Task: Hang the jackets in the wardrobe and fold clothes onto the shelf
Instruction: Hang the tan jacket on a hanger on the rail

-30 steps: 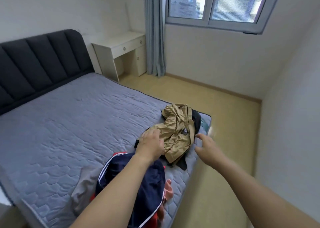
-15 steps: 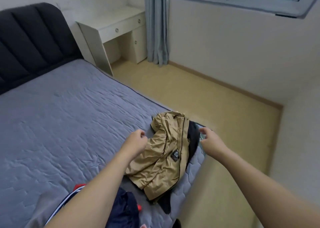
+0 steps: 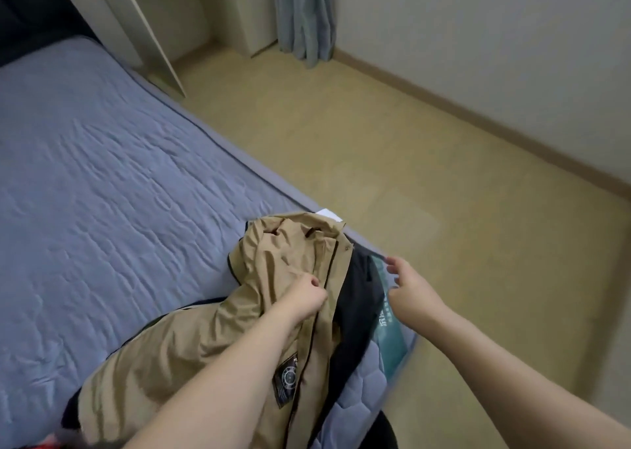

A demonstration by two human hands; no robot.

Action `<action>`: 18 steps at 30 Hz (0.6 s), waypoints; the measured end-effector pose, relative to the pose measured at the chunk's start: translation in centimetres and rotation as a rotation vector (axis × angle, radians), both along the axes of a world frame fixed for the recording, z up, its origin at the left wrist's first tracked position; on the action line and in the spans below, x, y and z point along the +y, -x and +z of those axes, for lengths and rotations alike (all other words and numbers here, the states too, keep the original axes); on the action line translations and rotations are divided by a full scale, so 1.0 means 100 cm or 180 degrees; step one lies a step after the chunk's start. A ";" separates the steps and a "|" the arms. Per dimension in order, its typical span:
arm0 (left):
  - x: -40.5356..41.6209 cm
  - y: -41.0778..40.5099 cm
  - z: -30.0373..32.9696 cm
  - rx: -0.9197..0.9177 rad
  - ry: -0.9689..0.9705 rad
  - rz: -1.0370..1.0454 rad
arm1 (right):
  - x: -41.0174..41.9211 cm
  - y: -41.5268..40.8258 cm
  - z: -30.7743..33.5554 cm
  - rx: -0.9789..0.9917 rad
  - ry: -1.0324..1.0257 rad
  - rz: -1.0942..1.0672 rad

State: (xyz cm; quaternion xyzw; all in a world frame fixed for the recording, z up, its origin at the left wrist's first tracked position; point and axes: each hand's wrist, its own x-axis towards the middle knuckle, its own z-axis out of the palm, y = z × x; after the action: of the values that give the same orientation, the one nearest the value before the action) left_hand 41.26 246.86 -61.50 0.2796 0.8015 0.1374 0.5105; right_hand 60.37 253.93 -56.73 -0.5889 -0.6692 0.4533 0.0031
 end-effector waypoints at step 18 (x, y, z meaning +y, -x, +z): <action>-0.045 0.035 0.091 -0.0363 -0.0945 0.2040 | 0.037 0.040 -0.026 0.0699 0.1030 0.0319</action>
State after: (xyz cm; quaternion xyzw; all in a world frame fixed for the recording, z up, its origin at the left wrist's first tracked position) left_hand 37.79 242.35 -52.44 0.0771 0.7899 0.4209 0.4392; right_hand 56.40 257.59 -59.31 -0.4946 -0.6117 0.6160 -0.0412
